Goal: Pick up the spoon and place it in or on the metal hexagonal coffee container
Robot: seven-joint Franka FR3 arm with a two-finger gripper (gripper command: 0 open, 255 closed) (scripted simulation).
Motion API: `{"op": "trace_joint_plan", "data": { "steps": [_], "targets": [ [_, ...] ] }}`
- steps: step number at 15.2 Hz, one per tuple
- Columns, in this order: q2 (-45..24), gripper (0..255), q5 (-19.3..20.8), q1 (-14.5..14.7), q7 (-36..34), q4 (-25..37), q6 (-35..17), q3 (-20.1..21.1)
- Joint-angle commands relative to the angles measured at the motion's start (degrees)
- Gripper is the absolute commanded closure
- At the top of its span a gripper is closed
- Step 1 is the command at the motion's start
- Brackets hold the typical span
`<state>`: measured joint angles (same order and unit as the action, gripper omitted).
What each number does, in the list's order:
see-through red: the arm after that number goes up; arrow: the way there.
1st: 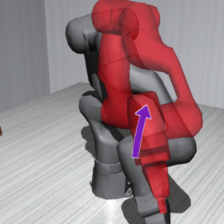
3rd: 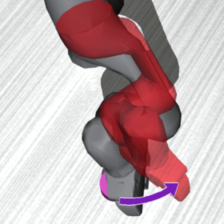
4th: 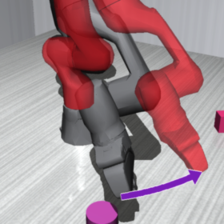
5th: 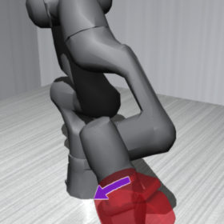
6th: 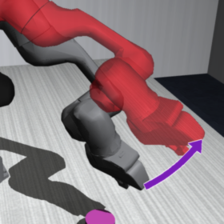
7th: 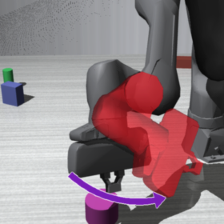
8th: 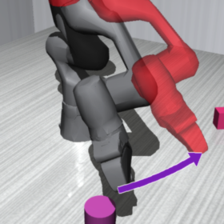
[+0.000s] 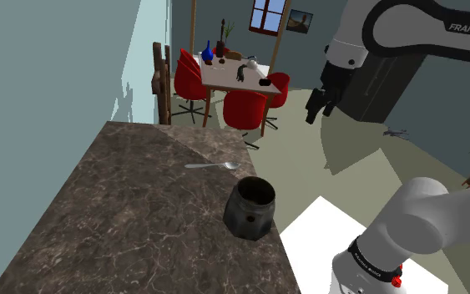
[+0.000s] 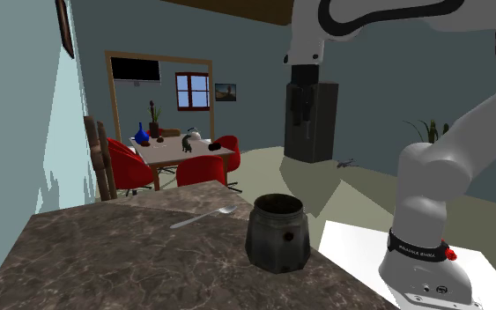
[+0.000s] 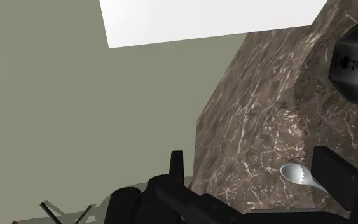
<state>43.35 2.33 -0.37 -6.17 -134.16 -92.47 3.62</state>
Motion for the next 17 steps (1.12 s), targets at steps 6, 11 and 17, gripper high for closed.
{"op": "trace_joint_plan", "data": {
  "steps": [6,11,17],
  "targets": [
    [-6.68,0,-1.32,2.76,6.78,-2.36,-10.64,-1.99],
    [-14.81,0,-3.46,5.79,13.99,-2.66,-20.41,-3.59],
    [-25.64,0,-7.45,9.63,23.52,-0.5,-30.31,-4.82]
  ]
}}
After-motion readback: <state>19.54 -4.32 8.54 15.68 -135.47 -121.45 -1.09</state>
